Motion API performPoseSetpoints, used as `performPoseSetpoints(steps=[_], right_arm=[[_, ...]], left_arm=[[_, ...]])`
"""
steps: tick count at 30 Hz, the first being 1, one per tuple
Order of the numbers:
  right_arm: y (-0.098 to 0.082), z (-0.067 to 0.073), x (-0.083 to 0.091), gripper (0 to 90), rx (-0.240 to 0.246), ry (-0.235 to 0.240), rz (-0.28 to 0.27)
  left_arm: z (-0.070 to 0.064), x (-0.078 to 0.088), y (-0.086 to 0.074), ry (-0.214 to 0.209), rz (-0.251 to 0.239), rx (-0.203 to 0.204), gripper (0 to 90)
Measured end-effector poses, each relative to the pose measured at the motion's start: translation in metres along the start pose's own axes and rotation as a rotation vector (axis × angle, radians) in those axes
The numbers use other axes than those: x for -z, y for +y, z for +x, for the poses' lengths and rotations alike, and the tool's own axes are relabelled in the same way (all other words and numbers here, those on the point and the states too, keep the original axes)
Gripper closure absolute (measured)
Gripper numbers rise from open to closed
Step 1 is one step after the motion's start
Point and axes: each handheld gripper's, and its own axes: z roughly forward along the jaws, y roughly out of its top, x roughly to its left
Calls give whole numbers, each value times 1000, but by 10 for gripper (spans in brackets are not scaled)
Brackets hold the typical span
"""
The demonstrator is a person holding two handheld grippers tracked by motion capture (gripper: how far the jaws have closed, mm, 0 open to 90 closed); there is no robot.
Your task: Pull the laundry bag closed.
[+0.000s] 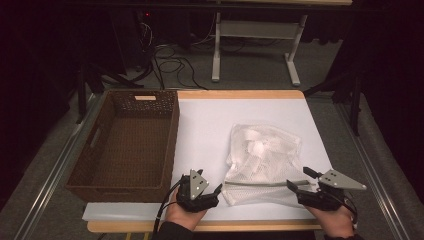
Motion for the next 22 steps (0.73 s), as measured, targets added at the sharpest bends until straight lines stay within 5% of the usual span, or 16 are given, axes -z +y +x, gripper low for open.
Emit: performPoseSetpoints(steps=[5,13,22], right_arm=[[7,20,-15,2,45,-11,11],[-12,11,-3,2,30,-18,-9],[-12,10,5,2,40,-28,-51]], left_arm=[[-1,2,3,20,-22,-16,53],[-1,-3,5,0,-13,-15,0],[-1,-4,4,-4,1,-9,8]])
